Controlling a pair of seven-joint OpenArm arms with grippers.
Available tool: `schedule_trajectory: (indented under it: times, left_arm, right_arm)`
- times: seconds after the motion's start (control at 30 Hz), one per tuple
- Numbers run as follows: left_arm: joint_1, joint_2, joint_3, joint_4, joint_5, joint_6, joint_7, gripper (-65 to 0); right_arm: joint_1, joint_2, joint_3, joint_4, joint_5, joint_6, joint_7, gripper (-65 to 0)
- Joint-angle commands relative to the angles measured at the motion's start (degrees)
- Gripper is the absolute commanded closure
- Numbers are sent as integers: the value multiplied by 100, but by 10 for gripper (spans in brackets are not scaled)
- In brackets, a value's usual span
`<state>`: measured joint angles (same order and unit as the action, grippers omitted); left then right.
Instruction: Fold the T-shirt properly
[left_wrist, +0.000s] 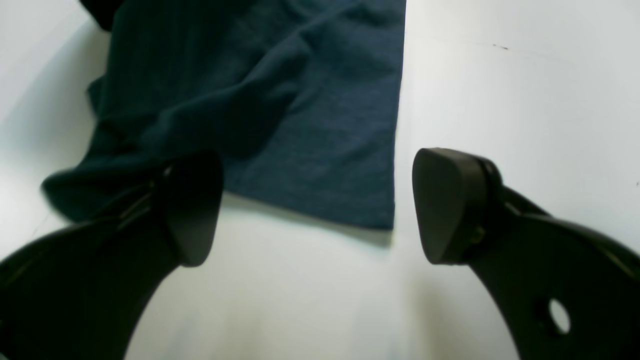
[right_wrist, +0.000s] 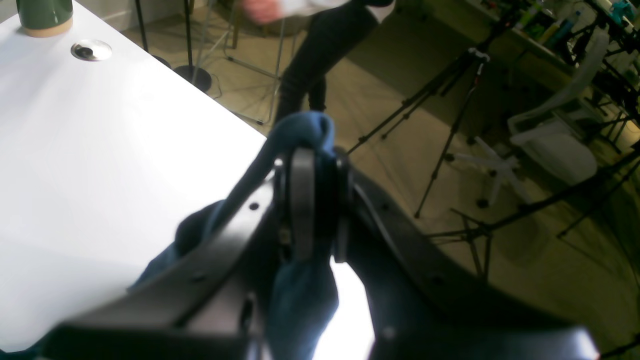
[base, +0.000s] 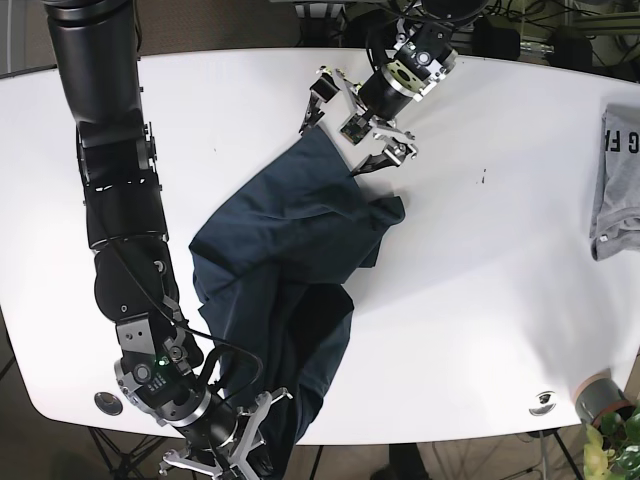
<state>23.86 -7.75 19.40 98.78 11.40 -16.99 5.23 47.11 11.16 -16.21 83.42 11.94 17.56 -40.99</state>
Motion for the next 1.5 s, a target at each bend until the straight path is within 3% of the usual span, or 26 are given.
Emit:
schedule_trajectory:
  times: [0.0,0.23,0.6,0.73,0.83,1.0,1.13,1.2,1.47]
  left_arm:
    - [-183,-74,183,-45,-54,-11,0,-562]
    - [-755,-91,649,-546,-54,-11,325,-562]
    - [-1098,-91,684,-1320,-45,-19,360,-561]
    - [-1133,-91,667,-1557,7,-19,395,-554]
    - [-1221,-100,658,-1698,51,-11,404,-468]
    - [-1449,-223,658,-2094,122,-2,404,-160]
    - [-1687,-232,658,-2322,95,-2,782,0]
    - [-1766,-241,640,-2305,60,-2,967,0]
    - [-1625,-197,-450,-1382,60,-19,1019,0]
  right_arm:
    - [243,23,51,67,-3,-55,192,-22]
    - [181,23,51,67,-30,-55,192,-22]
    - [76,14,60,67,-56,-55,192,-22]
    - [40,5,342,67,-12,-55,192,-22]
    - [23,5,456,67,-3,-55,192,-22]
    - [-39,14,473,67,-3,-55,192,-22]
    - [-100,23,473,67,-12,-55,192,-22]
    - [-127,23,473,67,-38,-55,192,-22]
    - [-135,-4,869,-74,-65,-55,192,-22]
